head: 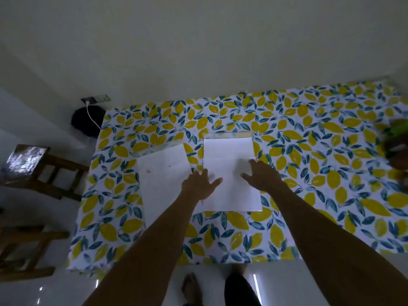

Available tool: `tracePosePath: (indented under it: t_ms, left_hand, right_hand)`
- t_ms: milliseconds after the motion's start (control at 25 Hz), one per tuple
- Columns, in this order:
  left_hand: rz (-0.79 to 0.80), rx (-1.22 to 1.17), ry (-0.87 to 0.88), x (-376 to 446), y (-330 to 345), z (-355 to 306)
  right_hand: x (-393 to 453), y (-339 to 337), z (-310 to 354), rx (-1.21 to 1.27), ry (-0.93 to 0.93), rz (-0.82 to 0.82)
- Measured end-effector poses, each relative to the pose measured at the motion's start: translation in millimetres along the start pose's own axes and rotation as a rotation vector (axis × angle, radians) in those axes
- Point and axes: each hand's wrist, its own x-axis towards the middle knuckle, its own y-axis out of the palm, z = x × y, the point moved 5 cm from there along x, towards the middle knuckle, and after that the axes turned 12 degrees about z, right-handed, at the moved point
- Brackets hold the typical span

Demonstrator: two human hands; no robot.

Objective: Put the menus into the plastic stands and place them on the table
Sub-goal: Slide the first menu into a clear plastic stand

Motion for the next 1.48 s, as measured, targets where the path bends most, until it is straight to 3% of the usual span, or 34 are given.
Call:
tracePosePath:
  t_ms: [80,280,560,760,1000,1160,1480]
  left_hand:
    - [0.025,-0.050,-0.032,6,17,-8]
    - [-0.117,-0.213,-0.123,12,45,-17]
    - [-0.174,-0.494,-0.114,4,53,-6]
    - [-0.382,-0.534,-0.019,-29,51,12]
    - [-0.569,-0.584,0.224,-105,49,28]
    - [-0.600,-0.649,0.393,-136,44,32]
    - [-0.706,-0.726,0.452,-125,-15,23]
  right_hand:
    - [4,2,-13,0.068,0.015,-0.035]
    - [4,30,-29,0.219,0.046,-0.069]
    - [-16,38,-33,0.522,0.116,-0.159]
    - [-39,23,-45,0.574,0.069,-0.080]
    - [-103,6,-53,0.596,-0.101,-0.008]
    - [-135,-6,-58,0.756,-0.153,-0.084]
    - [-124,-57,-36,0.596,-0.251,-0.261]
